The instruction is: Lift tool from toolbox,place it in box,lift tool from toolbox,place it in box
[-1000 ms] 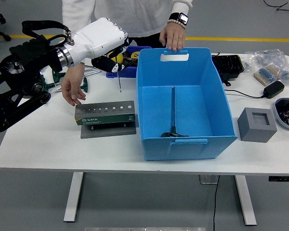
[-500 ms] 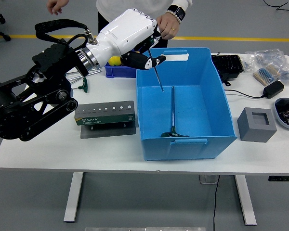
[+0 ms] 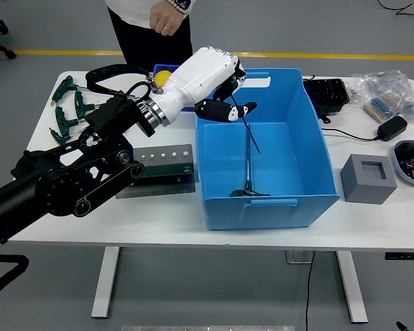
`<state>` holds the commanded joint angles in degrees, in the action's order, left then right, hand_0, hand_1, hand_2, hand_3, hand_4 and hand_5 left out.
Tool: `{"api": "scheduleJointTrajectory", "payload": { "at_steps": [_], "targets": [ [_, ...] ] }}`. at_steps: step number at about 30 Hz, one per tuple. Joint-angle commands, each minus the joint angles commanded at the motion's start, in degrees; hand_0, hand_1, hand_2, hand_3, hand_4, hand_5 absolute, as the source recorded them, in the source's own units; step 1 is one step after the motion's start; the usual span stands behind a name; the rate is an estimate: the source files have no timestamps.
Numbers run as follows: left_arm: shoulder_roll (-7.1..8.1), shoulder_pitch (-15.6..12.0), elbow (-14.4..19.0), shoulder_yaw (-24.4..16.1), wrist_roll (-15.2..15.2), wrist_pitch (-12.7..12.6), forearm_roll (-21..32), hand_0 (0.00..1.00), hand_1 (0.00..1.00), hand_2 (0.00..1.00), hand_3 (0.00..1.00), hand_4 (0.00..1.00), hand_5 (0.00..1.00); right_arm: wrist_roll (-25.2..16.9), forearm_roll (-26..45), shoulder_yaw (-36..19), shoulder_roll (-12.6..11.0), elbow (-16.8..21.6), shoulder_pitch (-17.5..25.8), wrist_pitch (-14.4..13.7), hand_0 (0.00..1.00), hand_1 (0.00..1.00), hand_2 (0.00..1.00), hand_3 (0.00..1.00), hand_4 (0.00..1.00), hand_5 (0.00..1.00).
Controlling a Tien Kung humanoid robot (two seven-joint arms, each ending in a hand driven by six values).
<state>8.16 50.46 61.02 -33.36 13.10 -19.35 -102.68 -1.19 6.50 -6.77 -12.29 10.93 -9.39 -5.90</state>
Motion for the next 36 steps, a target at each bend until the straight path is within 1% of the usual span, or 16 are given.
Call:
{"api": "scheduleJointTrajectory", "payload": {
  "at_steps": [2, 6, 7, 9, 11, 12, 13, 16, 18, 19, 24, 25, 30, 31, 36],
  "targets": [
    [-1.54, -0.04, -2.48, 1.99, 0.67, -0.2, 1.3, 0.182, 0.013, 0.046, 0.035, 0.706, 0.268, 0.15, -0.58, -0.3, -0.02, 0.04, -0.14, -0.03, 0.72, 0.703, 0.772, 0.695, 0.938, 0.818],
    [-3.71, 0.66, -6.28, 6.16, 0.95, 0.75, 3.15, 0.182, 0.013, 0.046, 0.035, 0.706, 0.268, 0.32, -1.34, -0.53, -0.17, 0.1, -0.41, -0.01, 0.72, 0.703, 0.772, 0.695, 0.938, 0.818],
    [-4.04, 0.85, -6.82, 6.96, 0.83, 0.83, 3.31, 0.194, 0.033, 0.058, 0.043, 0.708, 0.255, 0.27, -1.17, -0.41, -0.21, 0.11, -0.4, 0.01, 0.72, 0.702, 0.77, 0.695, 0.938, 0.819],
    [-4.66, 1.26, -7.85, 8.34, 0.75, 0.76, 3.94, 0.194, 0.033, 0.058, 0.043, 0.708, 0.255, 0.21, -0.93, -0.27, -0.27, 0.12, -0.41, 0.03, 0.72, 0.702, 0.77, 0.695, 0.938, 0.819],
    [-5.16, 1.86, -8.93, 9.42, 1.34, 0.24, 5.39, 0.194, 0.033, 0.058, 0.043, 0.708, 0.255, 0.18, -0.85, -0.16, -0.32, 0.1, -0.49, 0.03, 0.72, 0.702, 0.77, 0.695, 0.938, 0.819],
    [-5.28, 2.12, -9.23, 9.74, 1.61, 0.12, 6.01, 0.194, 0.033, 0.058, 0.043, 0.708, 0.255, 0.17, -0.83, -0.14, -0.33, 0.1, -0.52, 0.03, 0.72, 0.702, 0.77, 0.695, 0.938, 0.819],
    [-5.36, 2.37, -9.46, 10.01, 1.85, 0.01, 6.68, 0.268, 0.157, 0.203, 0.299, 0.762, 0.281, 0.16, -0.81, -0.12, -0.34, 0.09, -0.53, 0.02, 0.719, 0.701, 0.768, 0.694, 0.938, 0.818],
    [-5.44, 2.93, -9.74, 10.51, 2.37, 0.32, 8.38, 0.268, 0.157, 0.203, 0.299, 0.762, 0.281, 0.17, -0.85, -0.17, -0.35, 0.1, -0.51, 0.0, 0.719, 0.701, 0.768, 0.694, 0.938, 0.818],
    [-5.47, 3.15, -9.75, 10.61, 2.31, 1.08, 8.98, 0.268, 0.157, 0.203, 0.299, 0.762, 0.281, 0.21, -0.99, -0.19, -0.37, 0.11, -0.55, 0.01, 0.719, 0.701, 0.768, 0.694, 0.938, 0.818],
    [-5.47, 3.22, -9.73, 10.68, 2.27, 1.39, 9.19, 0.367, 0.337, 0.444, 0.533, 0.865, 0.401, 0.23, -1.04, -0.19, -0.37, 0.11, -0.56, 0.01, 0.719, 0.701, 0.768, 0.693, 0.937, 0.818],
    [-5.46, 3.43, -9.76, 11.03, 2.31, 2.44, 9.07, 0.367, 0.337, 0.444, 0.533, 0.865, 0.401, 0.28, -1.13, -0.22, -0.39, 0.1, -0.51, 0.02, 0.719, 0.701, 0.768, 0.693, 0.937, 0.818],
    [-5.45, 3.51, -9.83, 11.05, 2.17, 2.81, 8.9, 0.41, 0.421, 0.523, 0.592, 0.87, 0.413, 0.26, -1.11, -0.2, -0.4, 0.1, -0.5, 0.02, 0.719, 0.7, 0.767, 0.693, 0.938, 0.818],
    [-5.29, 3.77, -9.93, 10.83, 2.12, 3.27, 8.7, 0.41, 0.421, 0.523, 0.592, 0.87, 0.413, 0.16, -0.91, -0.08, -0.45, 0.07, -0.49, -0.01, 0.719, 0.7, 0.767, 0.693, 0.938, 0.818],
    [-5.23, 3.79, -9.87, 10.74, 2.17, 3.24, 8.69, 0.429, 0.495, 0.589, 0.609, 0.872, 0.407, 0.14, -0.84, -0.06, -0.45, 0.06, -0.48, -0.02, 0.719, 0.701, 0.768, 0.693, 0.937, 0.818],
    [-4.69, 3.6, -9.62, 10.05, 2.05, 3.38, 8.38, 0.429, 0.495, 0.589, 0.609, 0.872, 0.407, 0.04, -0.46, 0.06, -0.43, 0.04, -0.4, -0.07, 0.719, 0.701, 0.768, 0.693, 0.937, 0.818]
  ]
}}
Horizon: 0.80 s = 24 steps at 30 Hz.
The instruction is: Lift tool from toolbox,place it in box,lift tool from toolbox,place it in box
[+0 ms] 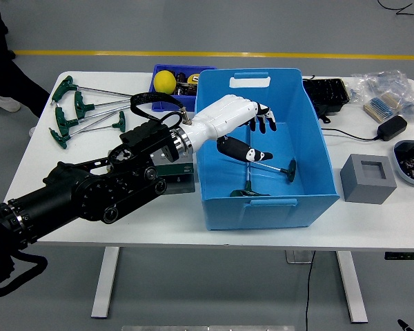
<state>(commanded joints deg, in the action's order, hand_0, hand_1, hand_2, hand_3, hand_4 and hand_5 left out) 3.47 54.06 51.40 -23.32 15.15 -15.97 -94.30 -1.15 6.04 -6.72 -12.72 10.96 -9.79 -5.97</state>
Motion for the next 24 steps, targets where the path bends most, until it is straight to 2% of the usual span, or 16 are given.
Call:
{"api": "scheduleJointTrajectory", "payload": {
  "at_steps": [1, 6, 7, 9, 12, 13, 18, 21, 24],
  "targets": [
    [0.09, -0.1, 0.0, -0.24, -0.06, 0.06, -0.06, 0.454, 0.547, 0.658, 0.619, 0.874, 0.405, 0.0, 0.01, 0.0, 0.01, 0.0, 0.02, 0.0, 0.719, 0.7, 0.767, 0.693, 0.937, 0.818],
    [1.17, -1.37, 0.87, -3.34, -0.51, 0.11, 0.3, 0.454, 0.547, 0.658, 0.619, 0.874, 0.405, 0.08, -0.01, -0.13, 0.14, -0.03, 0.27, 0.0, 0.719, 0.7, 0.767, 0.693, 0.937, 0.818],
    [1.55, -1.96, 1.32, -4.62, -0.62, -0.05, 0.83, 0.601, 0.651, 0.773, 0.675, 0.879, 0.414, 0.08, 0.04, -0.16, 0.2, -0.04, 0.38, 0.0, 0.719, 0.7, 0.767, 0.692, 0.937, 0.817],
    [2.24, -3.24, 2.21, -7.39, -0.7, -0.49, 2.5, 0.601, 0.651, 0.773, 0.675, 0.879, 0.414, 0.1, 0.13, -0.21, 0.3, -0.06, 0.55, -0.01, 0.719, 0.7, 0.767, 0.692, 0.937, 0.817],
    [3.29, -6.13, 3.89, -13.07, -0.52, -1.88, 8.04, 0.601, 0.651, 0.773, 0.675, 0.879, 0.414, 0.06, 0.31, -0.17, 0.43, -0.07, 0.8, -0.01, 0.719, 0.7, 0.767, 0.692, 0.937, 0.817],
    [3.54, -7.03, 4.45, -15.08, -0.4, -2.45, 10.28, 0.713, 0.718, 0.826, 0.72, 0.888, 0.437, 0.04, 0.32, -0.2, 0.46, -0.08, 0.88, 0.0, 0.719, 0.7, 0.769, 0.692, 0.936, 0.816],
    [4.58, -10.72, 7.27, -24.67, -1.59, -4.13, 21.65, 0.713, 0.718, 0.826, 0.72, 0.888, 0.437, -0.1, 0.48, -0.08, 0.6, -0.06, 1.05, -0.02, 0.719, 0.7, 0.769, 0.692, 0.936, 0.816],
    [5.04, -13.02, 8.68, -29.74, -2.9, -2.96, 26.88, 0.704, 0.711, 0.82, 0.719, 0.877, 0.461, -0.26, 0.74, 0.17, 0.61, -0.05, 1.07, 0.01, 0.718, 0.699, 0.77, 0.691, 0.935, 0.814],
    [5.38, -16.12, 11.08, -34.57, -4.73, 0.08, 34.2, 0.704, 0.711, 0.82, 0.719, 0.877, 0.461, -0.42, 0.91, 0.43, 0.6, -0.03, 1.1, 0.07, 0.718, 0.699, 0.77, 0.691, 0.935, 0.814]
  ]
}}
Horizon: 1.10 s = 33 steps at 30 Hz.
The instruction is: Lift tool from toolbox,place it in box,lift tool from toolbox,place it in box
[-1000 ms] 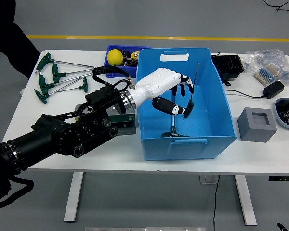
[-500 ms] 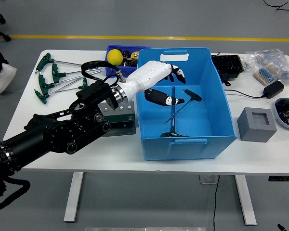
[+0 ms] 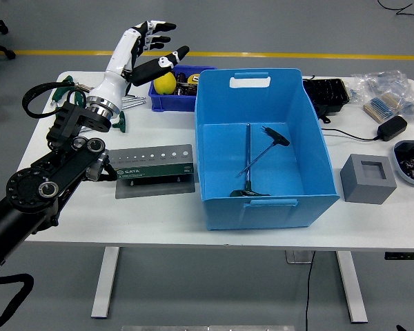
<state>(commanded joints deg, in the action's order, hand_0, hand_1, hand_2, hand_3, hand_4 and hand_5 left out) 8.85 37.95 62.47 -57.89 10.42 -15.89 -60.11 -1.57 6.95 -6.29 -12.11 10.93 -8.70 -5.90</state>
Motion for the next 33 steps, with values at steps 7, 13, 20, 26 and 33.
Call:
{"api": "scheduleJointTrajectory", "payload": {
  "at_steps": [7, 13, 20, 26, 33],
  "targets": [
    [-0.48, -8.66, 6.8, -8.43, -0.81, 5.49, 17.09, 0.909, 0.919, 0.955, 0.827, 0.907, 0.998, -0.4, 0.64, 0.4, 0.11, 0.0, 0.06, -0.02, 0.718, 0.699, 0.768, 0.688, 0.933, 0.811],
    [-3.1, -15.11, 11.38, -13.07, -0.12, 5.66, 18.96, 0.906, 0.921, 0.947, 0.829, 0.909, 0.998, -0.74, 1.84, 1.15, 0.17, -0.01, 0.04, -0.01, 0.716, 0.696, 0.765, 0.686, 0.931, 0.811],
    [-7.46, -21.16, 14.22, -19.7, -2.31, 7.49, 11.7, 0.89, 0.919, 0.934, 0.822, 0.906, 0.998, -0.95, 2.94, 1.87, 0.21, -0.14, 0.09, 0.0, 0.716, 0.694, 0.765, 0.686, 0.93, 0.809],
    [-6.61, -23.85, 14.51, -23.83, -5.88, 10.18, 5.06, 0.885, 0.917, 0.933, 0.825, 0.904, 0.998, -1.05, 3.5, 2.31, 0.26, -0.18, 0.17, 0.1, 0.718, 0.694, 0.765, 0.685, 0.929, 0.807],
    [-6.24, -27.03, 13.46, -29.54, -7.84, 12.33, -1.67, 0.885, 0.918, 0.934, 0.825, 0.906, 0.998, -0.99, 3.75, 2.34, 0.41, -0.22, 0.3, 0.07, 0.718, 0.693, 0.764, 0.684, 0.928, 0.806]
  ]
}}
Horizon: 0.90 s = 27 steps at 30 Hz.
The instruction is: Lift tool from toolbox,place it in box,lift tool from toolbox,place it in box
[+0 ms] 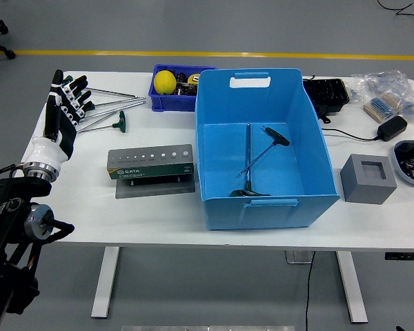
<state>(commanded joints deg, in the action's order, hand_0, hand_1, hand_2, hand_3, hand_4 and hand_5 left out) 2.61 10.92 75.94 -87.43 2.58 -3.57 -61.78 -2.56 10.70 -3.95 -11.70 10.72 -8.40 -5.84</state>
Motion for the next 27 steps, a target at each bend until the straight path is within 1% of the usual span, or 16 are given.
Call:
{"api": "scheduleJointTrajectory", "payload": {
  "at_steps": [4, 9, 12, 18, 27],
  "targets": [
    [0.33, -2.17, -0.37, -0.87, 0.62, 0.17, 0.2, 0.884, 0.915, 0.933, 0.822, 0.907, 0.998, 0.2, -0.6, -0.35, 0.17, -0.03, 0.11, -0.07, 0.718, 0.693, 0.763, 0.683, 0.927, 0.804],
    [-0.22, -4.56, -1.2, -2.78, 0.84, 0.44, -0.73, 0.884, 0.915, 0.933, 0.822, 0.907, 0.998, 0.43, -1.29, -0.75, 0.33, -0.01, 0.18, -0.16, 0.718, 0.693, 0.763, 0.683, 0.927, 0.804],
    [-0.25, -5.41, -1.22, -3.24, 1.17, 0.37, -0.53, 0.886, 0.912, 0.931, 0.82, 0.908, 0.998, 0.44, -1.24, -0.74, 0.37, -0.03, 0.22, -0.15, 0.718, 0.694, 0.764, 0.682, 0.925, 0.803],
    [0.22, -5.46, -1.12, -3.12, 1.48, 0.48, -0.22, 0.886, 0.909, 0.931, 0.819, 0.91, 0.998, 0.48, -1.53, -0.85, 0.31, -0.05, 0.14, -0.15, 0.718, 0.694, 0.764, 0.68, 0.925, 0.803],
    [0.03, -4.91, -0.37, -3.24, 2.18, 0.34, 0.52, 0.887, 0.907, 0.929, 0.819, 0.91, 0.998, 0.06, -0.72, -0.18, 0.12, 0.05, -0.29, -0.08, 0.717, 0.694, 0.764, 0.681, 0.925, 0.803]
  ]
}}
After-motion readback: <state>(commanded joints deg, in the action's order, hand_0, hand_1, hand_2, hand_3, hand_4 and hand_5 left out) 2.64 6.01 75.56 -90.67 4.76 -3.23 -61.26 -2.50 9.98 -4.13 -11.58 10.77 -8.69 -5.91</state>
